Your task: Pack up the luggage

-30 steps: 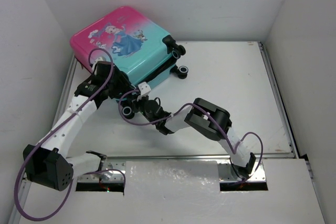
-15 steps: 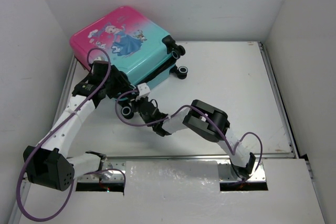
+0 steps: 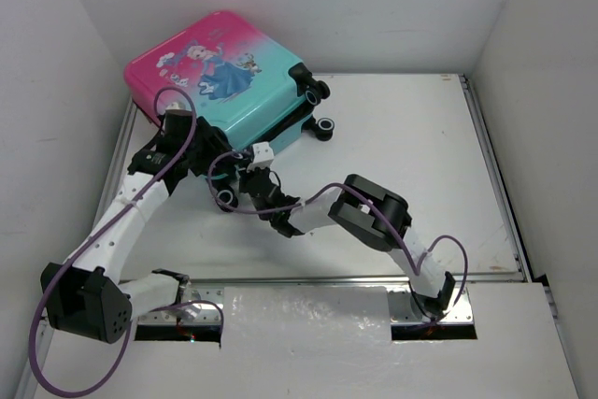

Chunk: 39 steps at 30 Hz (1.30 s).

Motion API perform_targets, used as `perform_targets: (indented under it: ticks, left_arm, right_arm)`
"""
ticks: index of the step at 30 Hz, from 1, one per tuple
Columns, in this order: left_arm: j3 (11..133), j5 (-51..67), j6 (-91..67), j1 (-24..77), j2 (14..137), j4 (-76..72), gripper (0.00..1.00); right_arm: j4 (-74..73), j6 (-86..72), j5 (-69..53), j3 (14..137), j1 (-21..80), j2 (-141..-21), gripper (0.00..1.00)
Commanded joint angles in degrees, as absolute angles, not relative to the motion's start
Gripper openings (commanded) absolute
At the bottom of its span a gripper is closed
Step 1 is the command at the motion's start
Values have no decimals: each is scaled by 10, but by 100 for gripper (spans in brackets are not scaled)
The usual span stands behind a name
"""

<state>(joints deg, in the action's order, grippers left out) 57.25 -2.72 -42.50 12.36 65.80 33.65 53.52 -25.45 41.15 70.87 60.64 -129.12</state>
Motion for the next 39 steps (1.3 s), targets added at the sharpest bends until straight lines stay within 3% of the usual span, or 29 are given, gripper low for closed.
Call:
perform_targets:
  ticks: [1, 8, 19, 22, 24, 32, 33, 35, 36, 39]
  left_arm:
    - [562, 30, -369, 129, 655, 263, 0]
    - [552, 10, -373, 128, 647, 254, 0]
    - [529, -12, -380, 127, 637, 248, 0]
    - [525, -21, -376, 127, 638, 250, 0]
    - [523, -26, -374, 127, 636, 252, 0]
    - [547, -50, -324, 126, 624, 286, 0]
    - [558, -53, -316, 127, 614, 300, 15]
    - [603, -61, -281, 127, 600, 334, 43]
    - [619, -82, -275, 127, 594, 345, 63]
    - [677, -92, -246, 127, 576, 383, 81]
  right_arm:
    - [487, -289, 448, 714, 520, -1252, 0]
    - [477, -250, 399, 622, 418, -1175, 0]
    - [338, -185, 246, 753, 208, -1235, 0]
    - [339, -185, 163, 794, 182, -1269, 0]
    - [361, -188, 30, 834, 160, -1308, 0]
    - [389, -218, -187, 931, 139, -1378, 0]
    - [414, -234, -205, 878, 134, -1350, 13]
    - [523, -292, -193, 778, 114, -1298, 24]
    - [575, -309, -172, 677, 106, -1236, 36]
    - [537, -287, -163, 573, 102, -1135, 46]
